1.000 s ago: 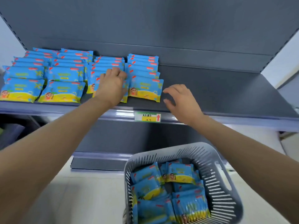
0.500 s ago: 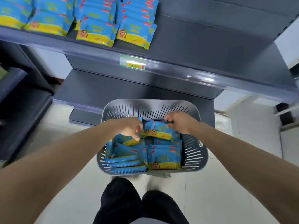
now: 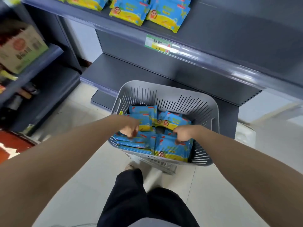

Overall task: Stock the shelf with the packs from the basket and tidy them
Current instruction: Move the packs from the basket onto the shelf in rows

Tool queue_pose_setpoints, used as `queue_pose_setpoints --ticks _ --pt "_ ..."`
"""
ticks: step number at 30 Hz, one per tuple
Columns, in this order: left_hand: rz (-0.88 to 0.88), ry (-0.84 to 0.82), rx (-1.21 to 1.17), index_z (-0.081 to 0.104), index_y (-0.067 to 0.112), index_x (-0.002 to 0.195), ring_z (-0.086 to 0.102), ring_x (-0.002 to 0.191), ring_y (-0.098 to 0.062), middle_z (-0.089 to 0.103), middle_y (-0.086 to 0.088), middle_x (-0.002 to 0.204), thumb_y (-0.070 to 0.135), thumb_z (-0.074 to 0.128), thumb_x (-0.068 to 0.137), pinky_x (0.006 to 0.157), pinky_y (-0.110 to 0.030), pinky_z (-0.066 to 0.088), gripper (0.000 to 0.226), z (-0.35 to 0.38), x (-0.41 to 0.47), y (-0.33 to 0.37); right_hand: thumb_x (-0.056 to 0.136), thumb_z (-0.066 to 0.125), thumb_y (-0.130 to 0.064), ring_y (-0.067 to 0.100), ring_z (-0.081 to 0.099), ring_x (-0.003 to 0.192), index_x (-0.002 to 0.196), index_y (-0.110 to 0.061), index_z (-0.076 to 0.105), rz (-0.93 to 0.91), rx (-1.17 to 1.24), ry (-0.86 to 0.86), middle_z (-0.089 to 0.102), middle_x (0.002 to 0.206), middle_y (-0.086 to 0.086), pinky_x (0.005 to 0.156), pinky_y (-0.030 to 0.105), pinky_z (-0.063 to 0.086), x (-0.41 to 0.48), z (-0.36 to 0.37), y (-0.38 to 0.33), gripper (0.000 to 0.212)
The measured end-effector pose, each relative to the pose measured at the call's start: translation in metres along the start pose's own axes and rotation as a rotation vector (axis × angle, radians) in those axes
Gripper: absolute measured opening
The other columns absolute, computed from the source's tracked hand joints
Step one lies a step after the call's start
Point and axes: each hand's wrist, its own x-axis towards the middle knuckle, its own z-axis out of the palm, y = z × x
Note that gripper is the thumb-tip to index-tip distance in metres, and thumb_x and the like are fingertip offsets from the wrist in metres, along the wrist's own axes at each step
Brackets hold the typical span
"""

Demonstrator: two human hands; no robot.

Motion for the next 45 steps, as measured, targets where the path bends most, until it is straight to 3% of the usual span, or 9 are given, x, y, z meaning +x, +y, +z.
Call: queue_pose_setpoints --ticks 3,10,13,16,21,28,32,36,45 --pt "-0.014 -0.008 0.052 0.062 0.011 0.108 0.051 0.083 -0.024 0.057 -0.004 0.095 0.014 0.061 0.085 0.08 -0.036 0.05 0.023 0.003 0.005 0.0 0.085 0.063 -0.041 0.031 0.056 0.116 0.127 -0.003 0.054 0.019 -0.017 -0.045 0.056 0.13 0.015 0.098 0.039 0.046 0.007 0.002 -0.001 0.057" --pt "-0.028 -0.076 0.105 0.056 0.009 0.104 0.052 0.074 -0.027 0.048 0.002 0.078 0.01 0.062 0.084 0.063 -0.029 0.044 0.021 -0.004 0.017 -0.002 0.084 0.068 -0.033 0.018 0.043 0.066 0.068 -0.013 0.055 0.01 -0.073 -0.096 0.048 0.071 0.002 0.052 0.026 0.035 0.014 -0.001 -0.006 0.029" --pt "-0.004 0.01 0.012 0.052 0.011 0.089 0.044 0.075 -0.024 0.049 -0.003 0.075 0.011 0.059 0.081 0.067 -0.032 0.039 0.01 -0.018 0.02 -0.01 0.085 0.066 -0.028 0.022 0.054 0.079 0.102 -0.004 0.063 0.007 -0.054 -0.087 0.063 0.099 0.011 0.065 0.031 0.045 0.008 -0.005 -0.004 0.029" --pt "0.01 0.04 -0.04 0.053 0.009 0.117 0.053 0.102 -0.027 0.055 -0.009 0.115 0.019 0.056 0.084 0.087 -0.034 0.043 0.034 -0.039 0.016 -0.012 0.084 0.067 -0.027 0.021 0.052 0.085 0.126 -0.004 0.051 0.012 0.006 -0.021 0.058 0.115 0.012 0.067 0.031 0.044 -0.001 -0.011 -0.008 0.05" --pt "0.028 0.069 -0.169 0.049 0.01 0.129 0.057 0.113 -0.03 0.057 -0.01 0.127 0.018 0.058 0.083 0.095 -0.04 0.047 0.047 -0.068 0.006 -0.014 0.085 0.064 -0.038 0.02 0.048 0.071 0.063 -0.016 0.054 0.047 -0.102 -0.114 0.047 0.068 -0.003 0.069 0.032 0.044 0.002 -0.006 -0.012 0.034" --pt "0.116 0.082 -0.372 0.055 0.008 0.12 0.064 0.099 -0.025 0.065 -0.009 0.117 0.013 0.064 0.085 0.09 -0.035 0.052 0.036 -0.088 -0.016 -0.023 0.087 0.06 -0.034 0.017 0.046 0.059 0.062 -0.011 0.054 0.039 -0.139 -0.195 0.047 0.06 -0.001 0.06 0.028 0.041 -0.015 -0.014 -0.025 0.035" --pt "0.131 0.182 -0.243 0.057 0.01 0.116 0.064 0.089 -0.024 0.067 -0.007 0.106 0.013 0.062 0.085 0.084 -0.035 0.051 0.032 -0.129 -0.037 -0.024 0.085 0.059 -0.022 0.022 0.048 0.07 0.084 -0.01 0.056 0.042 -0.028 0.04 0.05 0.07 0.003 0.057 0.027 0.035 -0.062 -0.085 -0.015 0.013" --pt "0.175 0.256 -0.185 0.059 0.017 0.104 0.06 0.07 -0.017 0.065 -0.004 0.087 0.01 0.06 0.084 0.061 -0.024 0.046 0.021 -0.182 -0.056 -0.022 0.082 0.061 -0.014 0.021 0.055 0.091 0.115 -0.018 0.061 0.086 0.117 0.417 0.062 0.108 0.004 0.08 0.031 0.046 -0.129 -0.169 0.019 0.034" --pt "0.321 0.564 -0.34 0.059 0.01 0.109 0.061 0.086 -0.023 0.064 -0.005 0.098 0.011 0.068 0.082 0.08 -0.035 0.051 0.029 -0.28 -0.074 -0.013 0.086 0.057 -0.008 0.029 0.06 0.091 0.119 -0.01 0.058 0.244 0.469 1.043 0.064 0.115 0.015 0.079 0.034 0.049 -0.189 -0.286 0.112 0.033"
